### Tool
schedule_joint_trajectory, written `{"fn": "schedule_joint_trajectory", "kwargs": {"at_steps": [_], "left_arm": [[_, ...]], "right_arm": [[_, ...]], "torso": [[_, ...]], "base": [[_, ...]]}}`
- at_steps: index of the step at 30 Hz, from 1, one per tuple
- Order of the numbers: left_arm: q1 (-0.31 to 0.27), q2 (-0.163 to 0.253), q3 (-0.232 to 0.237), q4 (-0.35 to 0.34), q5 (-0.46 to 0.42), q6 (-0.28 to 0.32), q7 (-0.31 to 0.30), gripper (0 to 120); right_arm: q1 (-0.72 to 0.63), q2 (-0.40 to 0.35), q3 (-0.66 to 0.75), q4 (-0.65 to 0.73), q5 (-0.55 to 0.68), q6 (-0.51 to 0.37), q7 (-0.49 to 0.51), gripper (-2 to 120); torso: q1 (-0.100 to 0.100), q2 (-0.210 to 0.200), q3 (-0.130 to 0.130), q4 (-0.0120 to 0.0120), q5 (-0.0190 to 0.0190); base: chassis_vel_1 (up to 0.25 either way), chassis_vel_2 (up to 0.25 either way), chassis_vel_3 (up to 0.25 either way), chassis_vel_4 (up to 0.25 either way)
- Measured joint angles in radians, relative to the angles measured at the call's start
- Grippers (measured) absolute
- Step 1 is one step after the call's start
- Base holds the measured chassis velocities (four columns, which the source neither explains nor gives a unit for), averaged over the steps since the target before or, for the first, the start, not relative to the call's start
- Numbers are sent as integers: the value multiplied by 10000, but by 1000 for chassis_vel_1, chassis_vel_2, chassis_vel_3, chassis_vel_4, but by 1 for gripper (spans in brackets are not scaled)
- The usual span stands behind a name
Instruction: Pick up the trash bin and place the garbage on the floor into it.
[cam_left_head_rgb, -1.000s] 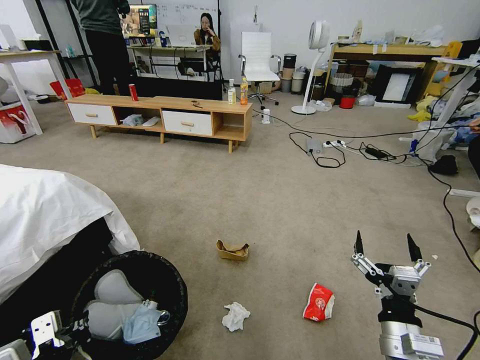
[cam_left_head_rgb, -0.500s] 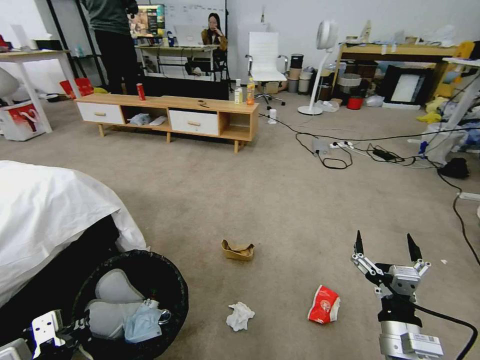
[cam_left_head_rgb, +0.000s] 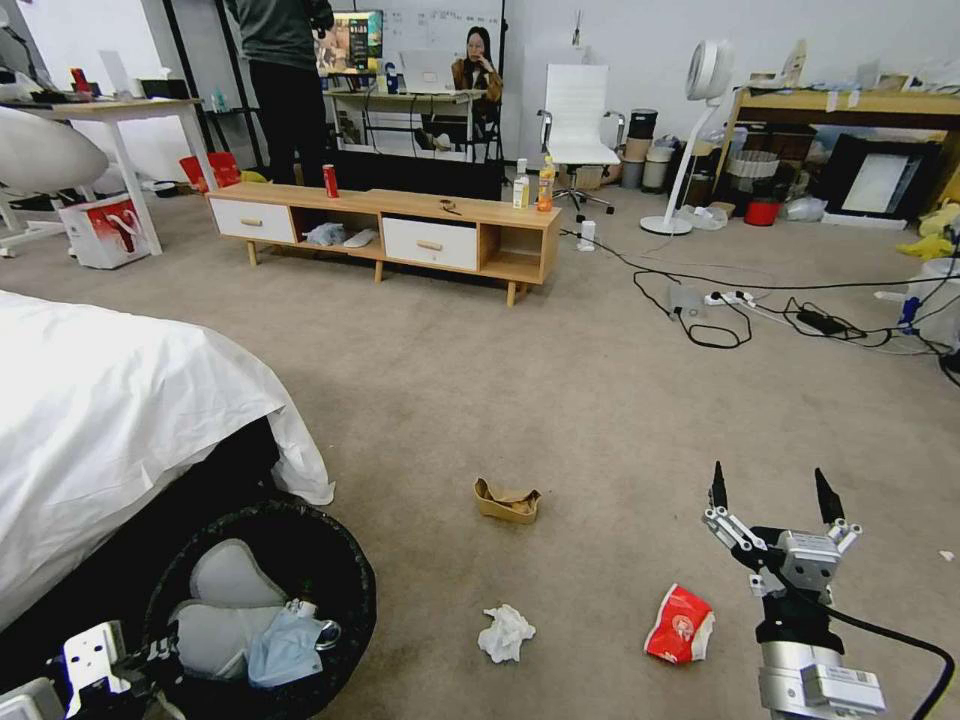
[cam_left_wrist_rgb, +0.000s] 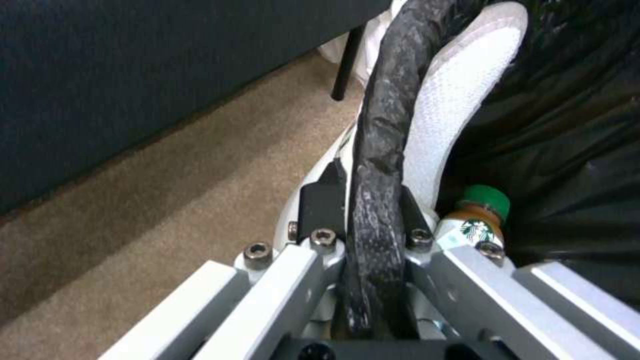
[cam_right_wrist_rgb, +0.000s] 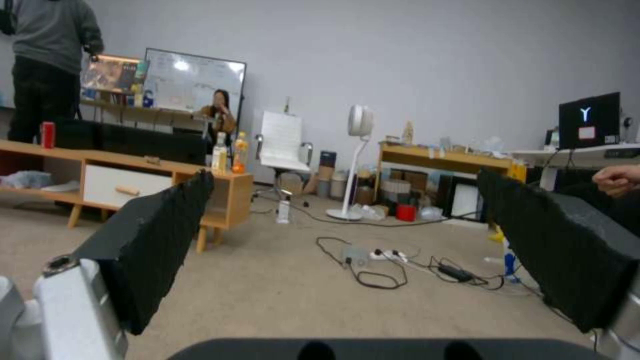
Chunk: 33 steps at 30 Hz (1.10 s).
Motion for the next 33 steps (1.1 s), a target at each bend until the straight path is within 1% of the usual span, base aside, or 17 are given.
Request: {"fn": "schedule_joint_trajectory", "kwargs": {"at_steps": [2, 5, 29, 31, 33], "left_arm": [[-6, -7, 17, 17, 19, -8, 15, 3], [-14, -12, 27, 32, 37, -14, 17, 3], [-105, -32, 89, 149, 88, -29, 33, 3], [-113, -31, 92, 162, 93, -29, 35, 3], [-115, -6, 86, 175, 95, -29, 36, 3]], "right_arm": [[3, 0, 11, -25, 0, -1, 5, 100], [6, 3, 20, -45, 0, -1, 7, 100], [182, -35, 116, -273, -14, 30, -46, 100], [303, -104, 190, -343, 119, -70, -73, 100], [459, -392, 214, -370, 795, -787, 98, 100]], "torso": [[0, 0, 0, -5, 0], [0, 0, 0, -1, 0], [0, -2, 0, -2, 0], [0, -2, 0, -2, 0], [0, -2, 0, -2, 0]], "base": [[0, 0, 0, 0], [0, 0, 0, 0], [0, 0, 0, 0], [0, 0, 0, 0], [0, 0, 0, 0]]}}
